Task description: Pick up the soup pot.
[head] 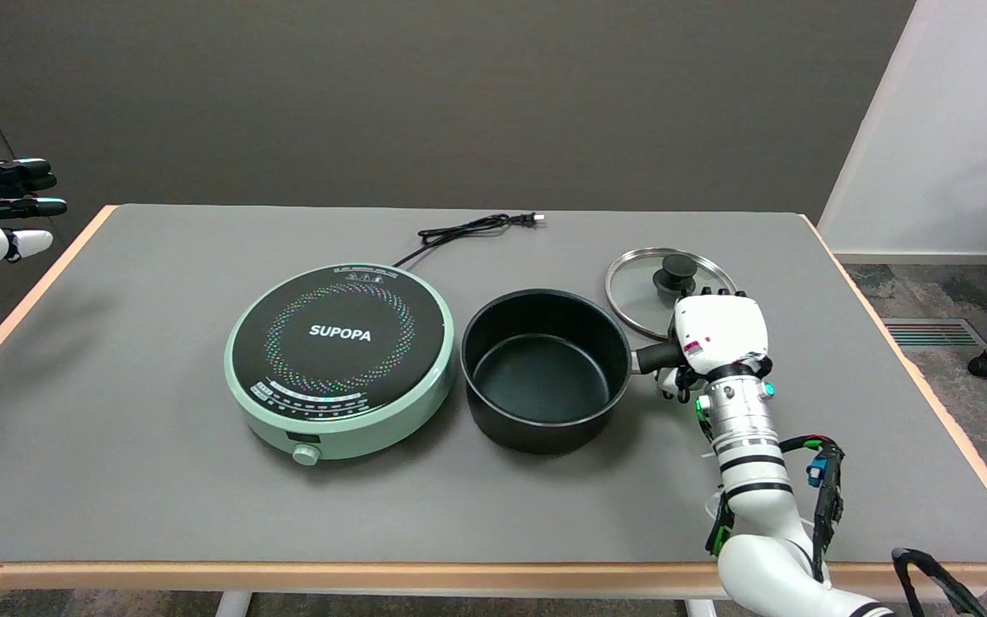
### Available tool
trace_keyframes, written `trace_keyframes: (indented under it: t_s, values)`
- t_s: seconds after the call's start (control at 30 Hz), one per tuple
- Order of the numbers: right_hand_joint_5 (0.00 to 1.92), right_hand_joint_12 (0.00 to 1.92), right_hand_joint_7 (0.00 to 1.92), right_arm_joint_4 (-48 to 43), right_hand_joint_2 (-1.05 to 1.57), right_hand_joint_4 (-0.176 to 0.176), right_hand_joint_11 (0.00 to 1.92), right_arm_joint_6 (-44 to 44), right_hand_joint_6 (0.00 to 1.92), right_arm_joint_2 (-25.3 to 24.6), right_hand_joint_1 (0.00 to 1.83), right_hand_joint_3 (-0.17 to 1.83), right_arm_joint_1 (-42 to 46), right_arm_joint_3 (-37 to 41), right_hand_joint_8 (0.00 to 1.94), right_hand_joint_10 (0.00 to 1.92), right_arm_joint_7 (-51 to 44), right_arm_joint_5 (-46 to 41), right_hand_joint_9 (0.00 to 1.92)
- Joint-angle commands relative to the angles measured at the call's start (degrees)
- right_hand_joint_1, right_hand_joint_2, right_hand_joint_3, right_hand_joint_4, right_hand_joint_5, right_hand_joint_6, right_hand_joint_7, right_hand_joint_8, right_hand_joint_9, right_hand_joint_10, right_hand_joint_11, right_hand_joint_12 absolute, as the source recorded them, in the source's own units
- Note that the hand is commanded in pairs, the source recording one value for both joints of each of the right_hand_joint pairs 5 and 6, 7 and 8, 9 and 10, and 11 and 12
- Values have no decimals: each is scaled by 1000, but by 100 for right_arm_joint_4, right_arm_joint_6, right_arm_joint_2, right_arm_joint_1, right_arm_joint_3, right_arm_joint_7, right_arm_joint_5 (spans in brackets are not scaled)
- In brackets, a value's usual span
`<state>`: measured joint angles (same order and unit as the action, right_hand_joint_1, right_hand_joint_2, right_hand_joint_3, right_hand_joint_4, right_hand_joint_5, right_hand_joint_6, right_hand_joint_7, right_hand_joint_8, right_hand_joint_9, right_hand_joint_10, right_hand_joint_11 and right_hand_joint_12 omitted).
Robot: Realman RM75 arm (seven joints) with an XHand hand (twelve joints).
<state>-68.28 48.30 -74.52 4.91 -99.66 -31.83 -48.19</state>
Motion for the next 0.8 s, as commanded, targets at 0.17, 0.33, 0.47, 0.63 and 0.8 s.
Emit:
trace_keyframes:
  t_s: [0.17,0.33,0.47,0.63,0.8]
  values:
    - [1920,1920,1920,-186,391,-21,1920,-182,1920,50,1277,711,-16,-85,1920,1920,-73,-440,1920]
    - [1920,1920,1920,-226,543,-24,1920,-182,1920,50,1284,727,-16,-69,1920,1920,-73,-441,1920]
    - [1920,1920,1920,-235,560,-25,1920,-182,1920,50,1283,747,-16,-54,1920,1920,-80,-441,1920]
    - [1920,1920,1920,-258,896,-25,1920,-154,1920,50,1027,781,-16,-29,1920,1920,-25,-535,1920]
    - [1920,1920,1920,-391,968,-42,1920,-102,1920,82,896,758,-24,10,1920,1920,-7,-561,1920]
